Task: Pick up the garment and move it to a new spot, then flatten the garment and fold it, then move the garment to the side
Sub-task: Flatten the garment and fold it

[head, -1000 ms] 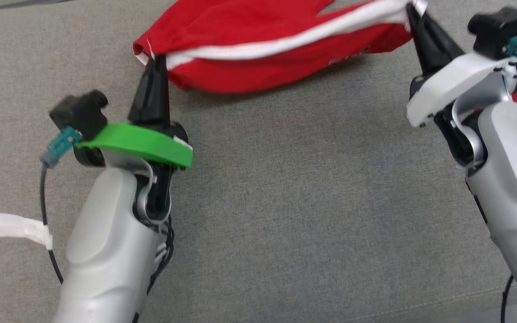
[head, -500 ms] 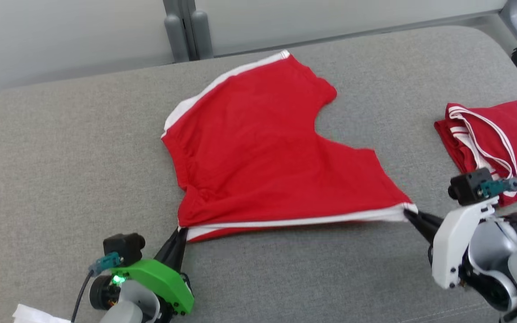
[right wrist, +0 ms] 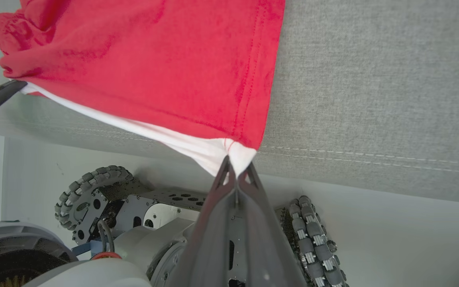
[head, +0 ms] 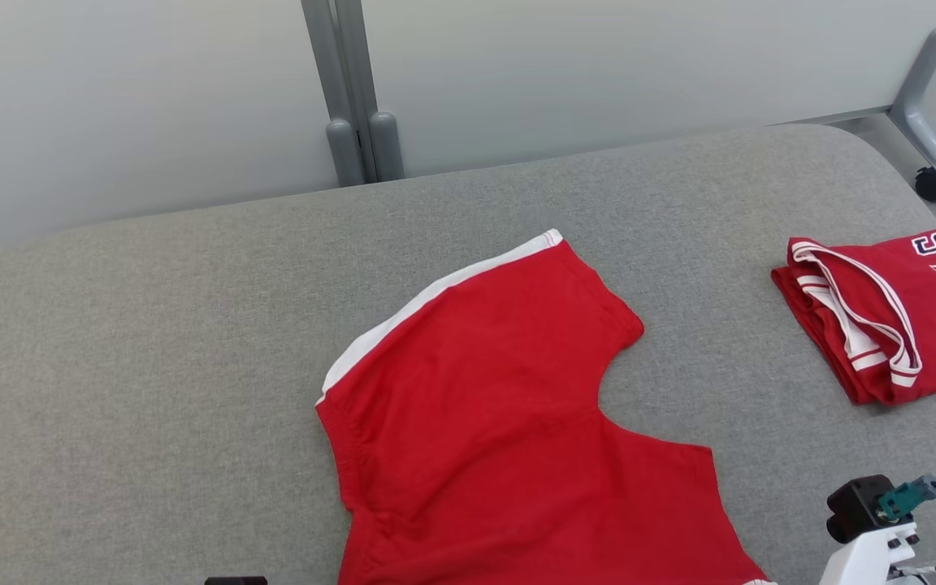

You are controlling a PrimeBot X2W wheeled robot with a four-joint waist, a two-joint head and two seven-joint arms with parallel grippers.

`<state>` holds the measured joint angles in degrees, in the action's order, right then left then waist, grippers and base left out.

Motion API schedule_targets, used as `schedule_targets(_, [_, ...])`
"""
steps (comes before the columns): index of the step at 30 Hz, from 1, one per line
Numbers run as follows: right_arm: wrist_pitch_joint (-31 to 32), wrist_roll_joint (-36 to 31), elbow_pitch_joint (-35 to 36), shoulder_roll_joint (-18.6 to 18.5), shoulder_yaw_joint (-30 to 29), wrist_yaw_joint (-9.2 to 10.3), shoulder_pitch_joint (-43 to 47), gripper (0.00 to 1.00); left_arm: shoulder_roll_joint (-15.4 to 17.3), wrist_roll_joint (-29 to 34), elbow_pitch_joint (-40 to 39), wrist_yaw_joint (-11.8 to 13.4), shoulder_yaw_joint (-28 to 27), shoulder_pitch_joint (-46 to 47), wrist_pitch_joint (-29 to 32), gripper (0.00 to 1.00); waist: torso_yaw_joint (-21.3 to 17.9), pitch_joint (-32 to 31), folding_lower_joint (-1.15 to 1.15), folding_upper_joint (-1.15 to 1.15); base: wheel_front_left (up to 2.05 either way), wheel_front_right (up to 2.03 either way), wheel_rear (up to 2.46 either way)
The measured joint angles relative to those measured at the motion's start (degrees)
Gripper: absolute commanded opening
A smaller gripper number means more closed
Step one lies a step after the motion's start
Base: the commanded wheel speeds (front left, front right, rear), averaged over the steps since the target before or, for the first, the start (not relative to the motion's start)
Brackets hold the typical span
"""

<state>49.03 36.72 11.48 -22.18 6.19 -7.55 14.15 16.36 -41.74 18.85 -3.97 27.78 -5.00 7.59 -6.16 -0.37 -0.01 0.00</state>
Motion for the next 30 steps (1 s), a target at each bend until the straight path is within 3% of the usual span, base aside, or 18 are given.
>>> schedule_targets(5, [0.12, -2.91, 3.18, 0.14, -3.77, -0.01, 0.25, 0.00, 0.87, -1.45, -8.21, 1.29, -0.99, -3.21, 0.58, 0.00, 0.87, -0.49, 0.00, 0.00, 0.00, 0.00, 0.00])
schedule_targets(11, [-2.30, -5.42, 1.77, -2.22, -2.02, 0.01, -8.96, 0.00, -0.71, -3.83, -13.06, 0.92, -0.90, -0.66, 2.67, 0.00, 1.84, -0.16, 0.00, 0.00, 0.00, 0.00, 0.00])
schedule_targets(18, [-5.81, -6.32, -6.83, -3.99, 3.61, 0.02, -22.80, 0.00, -3.20, -3.82, -13.76, 1.20, -0.47, 7.44, 4.52, 0.00, 3.53, 1.29, 0.00, 0.00, 0.00, 0.00, 0.00])
schedule_targets(30, [-19.00, -11.24, -25.66, -3.80, 10.54, 0.02, -42.97, 0.00, -9.81, 1.19, -4.49, 5.31, -0.21, 21.84, 0.59, 0.00, 8.08, 7.73, 0.00, 0.00, 0.00, 0.00, 0.00])
